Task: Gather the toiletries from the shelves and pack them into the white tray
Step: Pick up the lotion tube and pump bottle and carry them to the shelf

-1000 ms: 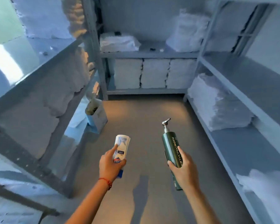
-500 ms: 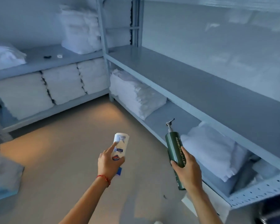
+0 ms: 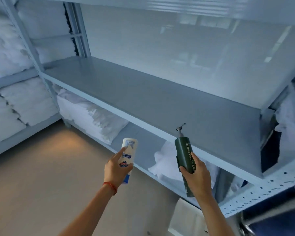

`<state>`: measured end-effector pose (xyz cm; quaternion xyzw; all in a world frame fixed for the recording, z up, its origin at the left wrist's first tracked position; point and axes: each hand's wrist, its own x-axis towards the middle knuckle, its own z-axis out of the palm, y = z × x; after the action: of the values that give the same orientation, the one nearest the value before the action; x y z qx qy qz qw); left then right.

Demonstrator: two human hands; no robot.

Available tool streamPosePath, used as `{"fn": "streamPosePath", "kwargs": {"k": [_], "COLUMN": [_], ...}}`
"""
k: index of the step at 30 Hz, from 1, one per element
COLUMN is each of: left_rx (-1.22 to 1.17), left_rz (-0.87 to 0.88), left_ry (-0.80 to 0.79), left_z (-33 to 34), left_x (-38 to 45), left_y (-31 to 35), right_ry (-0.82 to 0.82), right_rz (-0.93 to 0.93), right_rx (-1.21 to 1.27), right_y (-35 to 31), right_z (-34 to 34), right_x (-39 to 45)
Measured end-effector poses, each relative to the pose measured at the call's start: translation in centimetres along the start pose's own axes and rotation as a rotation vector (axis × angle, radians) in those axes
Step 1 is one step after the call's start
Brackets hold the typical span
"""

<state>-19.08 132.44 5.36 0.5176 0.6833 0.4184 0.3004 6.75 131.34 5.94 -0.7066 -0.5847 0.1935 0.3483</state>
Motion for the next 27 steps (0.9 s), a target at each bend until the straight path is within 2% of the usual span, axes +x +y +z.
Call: {"fn": "streamPosePath", "kwargs": {"k": [6, 14, 19, 27], "left_rx": [0.010, 0.063, 0.107, 0.110], "left_rz": [0.060, 0.174, 0.205, 0.197], "left_ry": [-0.128, -0.375, -0.477, -0.501], "left_z": [6.2, 15.0, 21.0, 29.3], "left_x": [8.4, 19.6, 25.3, 30.4], "left_y": [2.5, 4.1, 5.5, 6.2], "right_ry": [0.085, 0.185, 0.200, 0.178], "right_rz": [0.111, 0.347, 0.378, 0.368], "right_rx": [-0.039, -0.068, -0.085, -0.122], "right_y": [2.8, 5.7, 8.0, 11.9], "right_z": [-0.2, 2.0, 2.5, 3.5], "right_x": [6.5, 14.9, 20.7, 28.0]}}
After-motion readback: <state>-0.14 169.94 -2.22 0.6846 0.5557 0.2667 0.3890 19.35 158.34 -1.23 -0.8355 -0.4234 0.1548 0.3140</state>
